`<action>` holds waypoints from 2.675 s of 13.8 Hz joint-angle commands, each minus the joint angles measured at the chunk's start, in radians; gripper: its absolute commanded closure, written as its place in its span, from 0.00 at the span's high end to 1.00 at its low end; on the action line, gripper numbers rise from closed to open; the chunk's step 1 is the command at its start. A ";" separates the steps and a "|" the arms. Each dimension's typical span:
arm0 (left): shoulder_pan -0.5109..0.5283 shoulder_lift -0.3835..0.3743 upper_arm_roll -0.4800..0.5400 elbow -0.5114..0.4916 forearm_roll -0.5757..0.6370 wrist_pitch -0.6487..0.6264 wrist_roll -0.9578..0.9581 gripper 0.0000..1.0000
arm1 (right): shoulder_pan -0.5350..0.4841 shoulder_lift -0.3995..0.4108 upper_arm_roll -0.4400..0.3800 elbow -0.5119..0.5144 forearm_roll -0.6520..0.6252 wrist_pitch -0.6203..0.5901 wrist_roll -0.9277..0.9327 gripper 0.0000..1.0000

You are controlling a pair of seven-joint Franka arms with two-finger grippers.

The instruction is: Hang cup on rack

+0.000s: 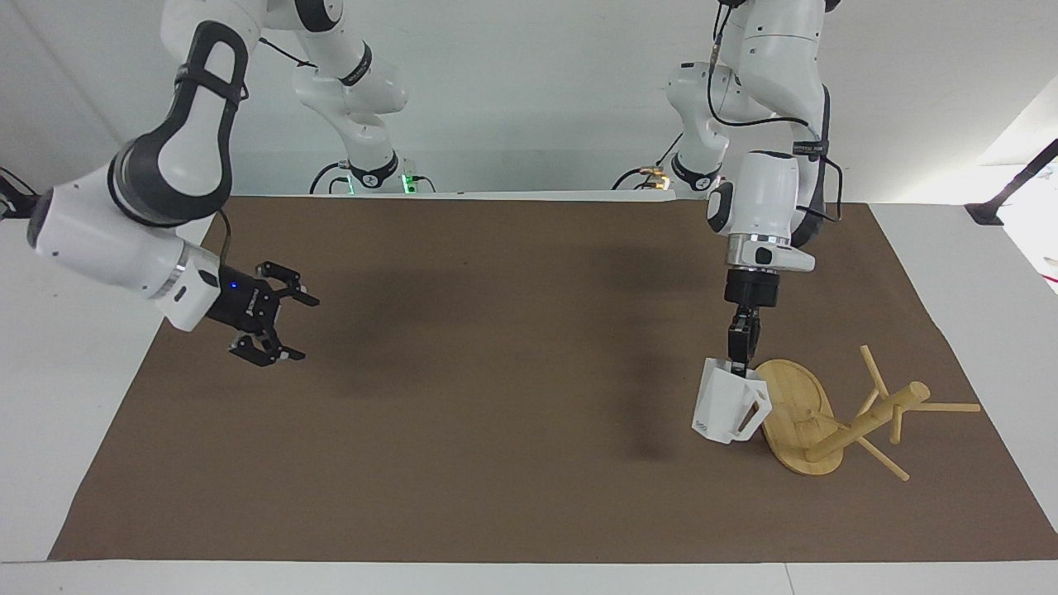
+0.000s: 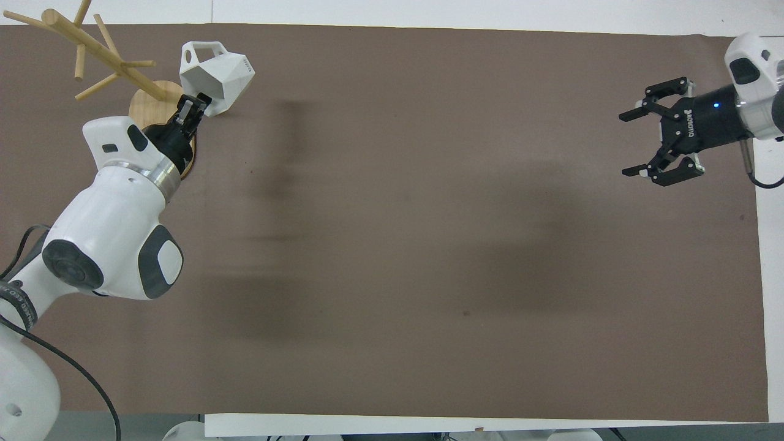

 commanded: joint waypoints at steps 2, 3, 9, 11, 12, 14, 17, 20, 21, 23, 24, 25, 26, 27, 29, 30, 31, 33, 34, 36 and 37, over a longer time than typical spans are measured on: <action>0.053 -0.036 -0.009 -0.016 0.002 0.021 -0.005 0.00 | 0.006 -0.070 0.009 0.072 -0.137 -0.097 0.256 1.00; 0.061 -0.004 -0.009 0.018 0.002 0.019 -0.004 0.00 | 0.007 -0.070 0.011 0.128 -0.191 -0.150 0.320 1.00; 0.094 0.059 -0.011 0.104 0.008 -0.036 0.032 0.00 | 0.016 -0.073 0.012 0.325 -0.375 -0.416 1.015 1.00; 0.104 0.084 -0.012 0.110 0.059 -0.036 0.049 0.00 | 0.045 -0.084 0.011 0.325 -0.444 -0.415 1.169 1.00; 0.105 0.090 -0.012 0.110 0.065 -0.033 0.050 0.00 | 0.056 -0.087 0.011 0.325 -0.476 -0.422 1.233 1.00; 0.107 0.090 -0.012 0.109 0.065 -0.032 0.049 0.00 | 0.059 -0.090 0.011 0.324 -0.486 -0.446 1.319 1.00; 0.157 0.112 -0.014 0.110 0.138 -0.033 0.050 0.00 | 0.053 -0.106 0.006 0.313 -0.483 -0.479 1.424 1.00; 0.197 0.119 -0.015 0.113 0.176 -0.035 0.049 0.00 | 0.049 -0.116 0.002 0.293 -0.486 -0.476 1.433 1.00; 0.209 0.119 -0.015 0.112 0.176 -0.035 0.047 0.00 | 0.047 -0.125 -0.002 0.282 -0.487 -0.476 1.447 1.00; 0.220 0.116 -0.015 0.110 0.170 -0.067 0.038 0.01 | 0.062 -0.193 0.000 0.192 -0.492 -0.441 1.555 1.00; 0.223 0.115 -0.014 0.124 0.170 -0.138 0.035 0.21 | 0.068 -0.199 0.000 0.184 -0.492 -0.441 1.570 1.00; 0.222 0.113 -0.014 0.171 0.170 -0.244 0.035 0.74 | 0.073 -0.210 -0.003 0.180 -0.494 -0.438 1.570 1.00; 0.216 0.110 -0.012 0.200 0.168 -0.333 0.032 0.99 | 0.099 -0.228 -0.017 0.167 -0.495 -0.433 1.570 1.00; 0.213 0.101 -0.011 0.211 0.168 -0.382 0.039 1.00 | 0.128 -0.244 -0.035 0.144 -0.500 -0.430 1.574 1.00; 0.220 0.045 -0.011 0.214 0.170 -0.444 0.046 1.00 | 0.122 -0.233 -0.032 0.152 -0.500 -0.417 1.570 1.00; 0.214 0.005 -0.009 0.221 0.170 -0.560 0.047 1.00 | 0.118 -0.233 -0.032 0.152 -0.500 -0.397 1.570 1.00; 0.213 -0.044 -0.009 0.245 0.171 -0.687 0.055 1.00 | 0.113 -0.227 -0.032 0.152 -0.498 -0.398 1.568 1.00; 0.213 -0.132 -0.011 0.282 0.171 -0.916 0.116 1.00 | 0.093 -0.224 -0.032 0.152 -0.498 -0.403 1.570 1.00; 0.214 -0.169 -0.011 0.306 0.171 -1.023 0.189 1.00 | 0.093 -0.224 -0.032 0.152 -0.500 -0.409 1.573 1.00; 0.222 -0.209 -0.011 0.395 0.171 -1.276 0.339 1.00 | 0.093 -0.224 -0.031 0.152 -0.500 -0.410 1.574 1.00; 0.222 -0.207 -0.011 0.461 0.171 -1.405 0.424 1.00 | 0.090 -0.225 -0.032 0.150 -0.498 -0.412 1.571 1.00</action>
